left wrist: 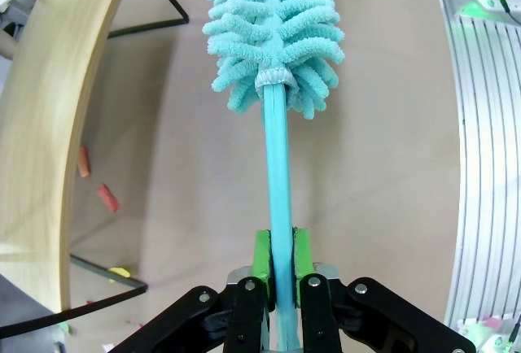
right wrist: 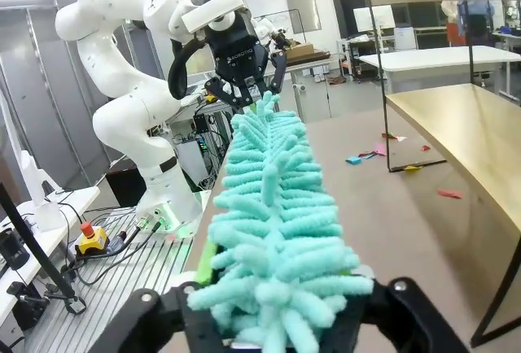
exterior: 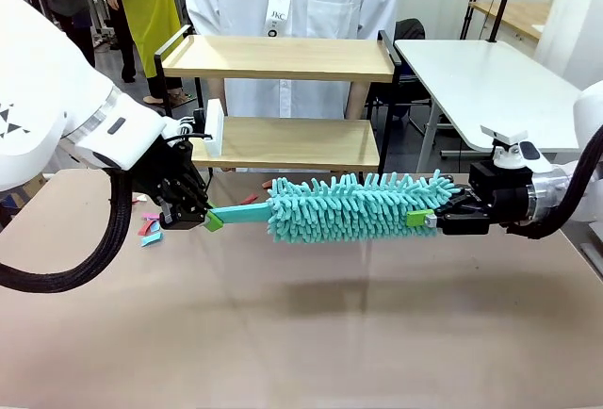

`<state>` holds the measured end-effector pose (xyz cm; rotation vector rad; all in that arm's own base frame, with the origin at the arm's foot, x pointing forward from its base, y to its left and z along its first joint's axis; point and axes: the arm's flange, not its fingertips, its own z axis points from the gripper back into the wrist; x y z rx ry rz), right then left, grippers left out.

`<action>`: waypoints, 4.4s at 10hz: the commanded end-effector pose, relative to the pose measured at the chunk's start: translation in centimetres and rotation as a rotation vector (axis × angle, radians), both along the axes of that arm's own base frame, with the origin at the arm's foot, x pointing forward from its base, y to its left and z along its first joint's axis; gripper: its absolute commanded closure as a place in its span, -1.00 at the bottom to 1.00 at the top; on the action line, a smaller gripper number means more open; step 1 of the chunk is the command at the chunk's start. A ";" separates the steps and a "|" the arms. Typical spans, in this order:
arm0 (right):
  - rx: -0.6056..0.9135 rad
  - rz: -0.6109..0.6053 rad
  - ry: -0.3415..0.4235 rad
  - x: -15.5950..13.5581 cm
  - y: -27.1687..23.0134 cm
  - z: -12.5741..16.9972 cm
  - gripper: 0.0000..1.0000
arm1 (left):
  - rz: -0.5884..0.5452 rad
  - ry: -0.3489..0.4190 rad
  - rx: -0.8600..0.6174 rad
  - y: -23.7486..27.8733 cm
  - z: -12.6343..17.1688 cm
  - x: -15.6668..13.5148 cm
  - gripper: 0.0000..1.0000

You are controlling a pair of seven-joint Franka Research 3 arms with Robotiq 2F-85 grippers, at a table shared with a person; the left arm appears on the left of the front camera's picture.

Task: Clean the shelf.
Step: Hand the Duster back to the human.

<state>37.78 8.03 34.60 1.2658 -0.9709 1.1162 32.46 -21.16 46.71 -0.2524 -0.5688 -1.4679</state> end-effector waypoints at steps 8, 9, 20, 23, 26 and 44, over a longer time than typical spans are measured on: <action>-0.013 0.022 0.019 0.9 0.8 -0.6 1.00 | 0.005 0.001 -0.006 -0.2 0.4 -0.3 0.74; 0.000 0.001 0.006 0.3 0.0 -0.2 1.00 | 0.005 0.001 -0.006 -0.2 0.4 -0.3 0.74; 0.000 0.001 0.006 0.3 0.0 -0.2 1.00 | 0.171 0.014 -0.553 19.3 1.7 -1.6 -1.00; 0.000 0.001 0.006 0.3 0.0 -0.2 1.00 | 0.180 0.038 -0.527 19.9 1.1 -1.5 -1.00; 0.071 -0.119 -0.116 -0.4 -2.0 5.6 0.66 | 0.211 0.028 -0.554 22.2 4.8 1.9 -1.00; -0.023 -1.368 -0.093 -4.8 -19.0 7.5 0.66 | 0.211 0.028 -0.554 22.2 4.8 1.9 -1.00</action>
